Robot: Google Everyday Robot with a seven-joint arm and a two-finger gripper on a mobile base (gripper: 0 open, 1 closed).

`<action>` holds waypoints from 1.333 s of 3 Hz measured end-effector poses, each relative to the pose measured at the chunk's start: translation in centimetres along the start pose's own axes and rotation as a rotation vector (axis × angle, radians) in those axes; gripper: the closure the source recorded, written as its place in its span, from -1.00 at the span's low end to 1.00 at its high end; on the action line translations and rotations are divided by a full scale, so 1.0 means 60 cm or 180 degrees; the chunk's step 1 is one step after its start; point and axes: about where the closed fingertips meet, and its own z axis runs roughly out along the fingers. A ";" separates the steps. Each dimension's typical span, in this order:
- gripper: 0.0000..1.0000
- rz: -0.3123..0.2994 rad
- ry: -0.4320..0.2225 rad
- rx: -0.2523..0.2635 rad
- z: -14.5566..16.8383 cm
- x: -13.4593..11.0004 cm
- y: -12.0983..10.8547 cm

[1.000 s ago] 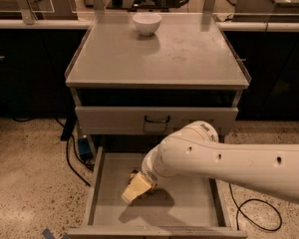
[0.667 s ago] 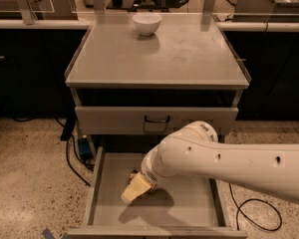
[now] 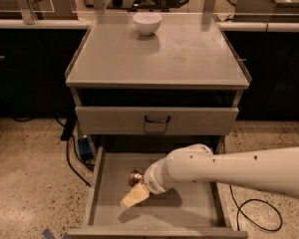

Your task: Pick orange can from middle drawer and place on counter

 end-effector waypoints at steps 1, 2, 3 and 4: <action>-1.00 0.0231 0.0004 -0.0207 0.087 0.030 -0.006; -1.00 0.0278 0.0048 -0.0270 0.103 0.047 0.000; -1.00 0.0275 0.0075 -0.0299 0.115 0.050 0.001; -1.00 0.0241 0.0006 -0.0257 0.162 0.040 -0.020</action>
Offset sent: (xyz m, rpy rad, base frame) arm 0.0032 0.0101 -0.0423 0.0421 0.0604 -0.0208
